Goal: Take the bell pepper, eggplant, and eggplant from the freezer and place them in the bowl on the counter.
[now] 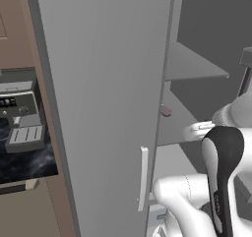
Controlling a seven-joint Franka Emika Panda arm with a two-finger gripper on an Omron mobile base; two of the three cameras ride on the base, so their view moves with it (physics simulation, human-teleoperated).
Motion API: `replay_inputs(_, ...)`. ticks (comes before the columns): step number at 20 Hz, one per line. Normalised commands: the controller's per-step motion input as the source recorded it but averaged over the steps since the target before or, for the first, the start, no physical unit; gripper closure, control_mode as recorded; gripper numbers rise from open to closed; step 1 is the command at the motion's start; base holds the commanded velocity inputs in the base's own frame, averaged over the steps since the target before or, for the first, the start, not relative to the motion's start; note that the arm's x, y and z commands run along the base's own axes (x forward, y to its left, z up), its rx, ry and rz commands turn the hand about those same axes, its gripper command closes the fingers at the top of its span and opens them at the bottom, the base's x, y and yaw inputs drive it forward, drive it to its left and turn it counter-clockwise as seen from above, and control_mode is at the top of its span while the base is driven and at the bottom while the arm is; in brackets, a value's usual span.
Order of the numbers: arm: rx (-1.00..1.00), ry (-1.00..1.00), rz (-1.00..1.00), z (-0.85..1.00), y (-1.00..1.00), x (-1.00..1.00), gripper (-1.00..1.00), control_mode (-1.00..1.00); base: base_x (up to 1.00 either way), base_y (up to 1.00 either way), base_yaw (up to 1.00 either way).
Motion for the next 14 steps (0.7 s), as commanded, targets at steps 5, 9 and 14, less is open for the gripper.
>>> replay_inputs(5,0.00,0.00,0.00,0.00,0.00,0.00,1.00,1.00,0.94,0.34,-0.03)
replay_inputs(9,0.00,0.00,0.00,0.00,0.00,0.00,1.00,1.00,0.79,0.32,-0.12)
replay_inputs(14,0.00,0.00,0.00,0.00,0.00,0.00,1.00,1.00,-0.46,0.22,-0.44)
